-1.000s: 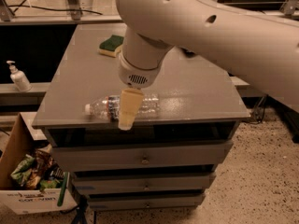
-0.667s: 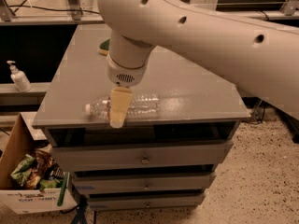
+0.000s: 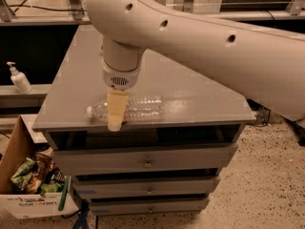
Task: Place water bottle upright
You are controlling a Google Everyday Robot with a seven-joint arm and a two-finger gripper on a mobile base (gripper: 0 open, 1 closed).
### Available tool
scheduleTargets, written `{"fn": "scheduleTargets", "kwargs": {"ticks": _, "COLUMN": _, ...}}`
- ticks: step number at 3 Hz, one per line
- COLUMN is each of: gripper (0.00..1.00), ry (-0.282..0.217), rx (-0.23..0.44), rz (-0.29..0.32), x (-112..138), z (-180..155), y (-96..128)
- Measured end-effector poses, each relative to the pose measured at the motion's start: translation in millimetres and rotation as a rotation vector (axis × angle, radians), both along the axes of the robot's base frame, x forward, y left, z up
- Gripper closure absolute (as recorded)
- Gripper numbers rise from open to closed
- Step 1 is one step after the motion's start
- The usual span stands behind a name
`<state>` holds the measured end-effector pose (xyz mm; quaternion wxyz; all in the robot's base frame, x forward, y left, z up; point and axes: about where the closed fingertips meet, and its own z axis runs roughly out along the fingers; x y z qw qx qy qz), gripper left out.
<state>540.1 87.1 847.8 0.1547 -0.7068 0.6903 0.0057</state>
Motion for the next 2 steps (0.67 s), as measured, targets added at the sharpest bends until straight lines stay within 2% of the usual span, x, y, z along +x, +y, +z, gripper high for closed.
{"fn": "scheduleTargets", "kwargs": {"ticks": 1, "gripper": 0.15, "ry": 0.002, "rx": -0.006, "rz": -0.003, "x": -1.6, "z": -4.8, "y": -2.2}}
{"fn": "scheduleTargets", "kwargs": {"ticks": 2, "gripper": 0.39, "ry": 0.014, "rx": -0.01, "rz": -0.016, "x": -6.7, "z": -13.3, "y": -5.0}}
